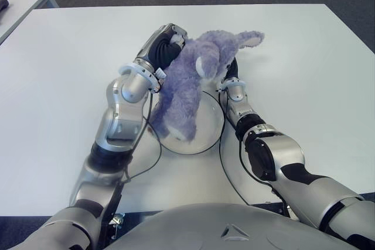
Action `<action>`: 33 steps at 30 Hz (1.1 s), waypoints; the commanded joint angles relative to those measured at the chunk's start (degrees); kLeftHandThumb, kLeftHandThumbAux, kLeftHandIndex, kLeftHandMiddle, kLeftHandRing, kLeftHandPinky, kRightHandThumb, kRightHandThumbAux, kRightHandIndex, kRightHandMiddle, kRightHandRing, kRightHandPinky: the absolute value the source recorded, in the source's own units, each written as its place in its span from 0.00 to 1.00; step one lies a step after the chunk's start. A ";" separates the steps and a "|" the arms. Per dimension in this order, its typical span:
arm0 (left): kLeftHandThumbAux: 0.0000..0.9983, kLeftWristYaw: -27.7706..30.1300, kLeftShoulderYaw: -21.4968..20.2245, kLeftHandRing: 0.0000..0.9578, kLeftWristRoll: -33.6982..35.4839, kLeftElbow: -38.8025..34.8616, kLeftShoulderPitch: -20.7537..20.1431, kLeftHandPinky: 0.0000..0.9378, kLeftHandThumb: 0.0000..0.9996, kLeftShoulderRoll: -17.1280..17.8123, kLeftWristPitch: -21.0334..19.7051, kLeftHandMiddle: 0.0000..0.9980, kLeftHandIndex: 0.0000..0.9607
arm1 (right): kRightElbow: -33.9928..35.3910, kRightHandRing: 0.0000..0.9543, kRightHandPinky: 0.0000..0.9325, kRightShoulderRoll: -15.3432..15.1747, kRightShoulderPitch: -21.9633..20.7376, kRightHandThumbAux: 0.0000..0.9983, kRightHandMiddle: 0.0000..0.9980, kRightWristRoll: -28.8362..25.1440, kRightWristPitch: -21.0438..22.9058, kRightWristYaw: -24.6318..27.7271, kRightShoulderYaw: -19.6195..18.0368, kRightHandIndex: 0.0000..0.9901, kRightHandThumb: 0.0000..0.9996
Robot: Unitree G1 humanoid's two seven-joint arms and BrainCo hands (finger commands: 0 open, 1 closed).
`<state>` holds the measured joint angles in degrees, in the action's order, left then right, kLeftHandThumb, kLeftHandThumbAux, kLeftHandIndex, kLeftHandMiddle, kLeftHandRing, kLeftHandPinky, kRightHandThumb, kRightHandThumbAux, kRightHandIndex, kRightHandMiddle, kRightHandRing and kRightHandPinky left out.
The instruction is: Put the doll into the plate.
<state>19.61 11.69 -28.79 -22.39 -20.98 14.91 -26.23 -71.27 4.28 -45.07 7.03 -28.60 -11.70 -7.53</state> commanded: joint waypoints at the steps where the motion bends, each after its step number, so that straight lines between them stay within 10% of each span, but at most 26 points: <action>1: 0.63 -2.56 0.18 0.90 1.94 2.56 3.42 0.93 0.93 -2.19 0.80 0.86 0.80 | -7.06 0.30 0.24 5.63 12.21 0.96 0.31 0.81 5.18 -0.70 0.56 0.31 0.12; 33: 0.66 -7.65 -2.54 0.93 8.16 17.51 9.81 0.96 0.93 -3.33 8.00 0.90 0.85 | -7.00 0.29 0.27 5.74 12.29 0.95 0.30 -0.91 4.80 1.48 -0.97 0.27 0.24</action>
<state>12.90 9.67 -21.20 -9.41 -14.28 11.36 -16.32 -71.31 4.28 -45.06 6.60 -28.85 -11.21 -7.92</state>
